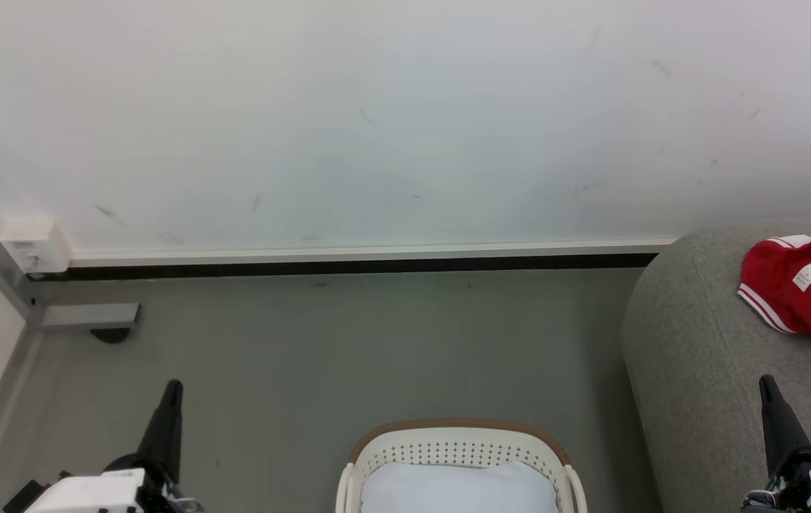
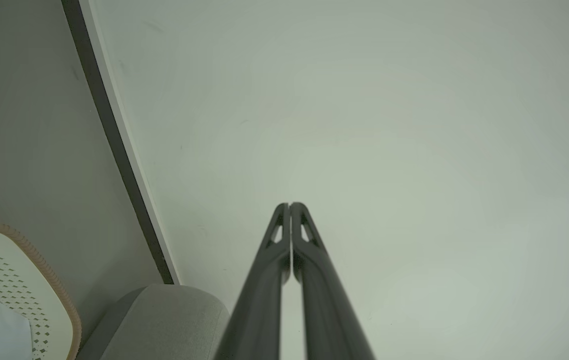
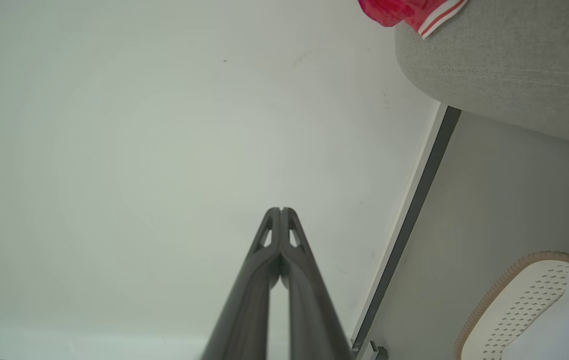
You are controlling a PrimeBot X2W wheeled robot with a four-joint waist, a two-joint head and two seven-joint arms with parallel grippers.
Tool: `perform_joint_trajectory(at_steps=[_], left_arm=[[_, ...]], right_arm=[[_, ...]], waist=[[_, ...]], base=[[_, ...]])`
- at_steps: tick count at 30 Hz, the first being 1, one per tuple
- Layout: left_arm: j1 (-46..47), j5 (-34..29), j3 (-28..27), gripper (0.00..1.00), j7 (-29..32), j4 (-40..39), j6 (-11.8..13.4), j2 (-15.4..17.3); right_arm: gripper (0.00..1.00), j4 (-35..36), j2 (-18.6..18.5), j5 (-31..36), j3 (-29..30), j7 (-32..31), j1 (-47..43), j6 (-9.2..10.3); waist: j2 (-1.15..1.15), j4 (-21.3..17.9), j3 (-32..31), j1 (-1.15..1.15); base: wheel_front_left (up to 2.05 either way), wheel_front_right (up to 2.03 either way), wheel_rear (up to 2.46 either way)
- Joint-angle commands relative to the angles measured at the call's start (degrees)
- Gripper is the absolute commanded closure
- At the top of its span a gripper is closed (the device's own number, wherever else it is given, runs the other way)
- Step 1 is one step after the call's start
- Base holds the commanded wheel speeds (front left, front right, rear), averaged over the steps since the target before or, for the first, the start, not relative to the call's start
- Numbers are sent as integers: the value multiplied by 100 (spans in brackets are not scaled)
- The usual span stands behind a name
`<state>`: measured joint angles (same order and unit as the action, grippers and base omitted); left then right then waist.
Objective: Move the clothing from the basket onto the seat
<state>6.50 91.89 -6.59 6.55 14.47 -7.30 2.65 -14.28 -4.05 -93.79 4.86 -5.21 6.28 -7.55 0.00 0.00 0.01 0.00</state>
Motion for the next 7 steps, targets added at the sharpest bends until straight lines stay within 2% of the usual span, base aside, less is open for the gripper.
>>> perform_joint_trajectory(at_steps=[1,7], left_arm=[[42,80,-17,100,30,-6,-35,42],[42,81,-17,100,30,-6,-35,42]], right_arm=[[100,-9,-11,-5,21,-16,45,12],[100,-10,-8,2,25,-22,43,12]], waist=[[0,0,0,0],[0,0,0,0]], base=[[0,0,0],[0,0,0]])
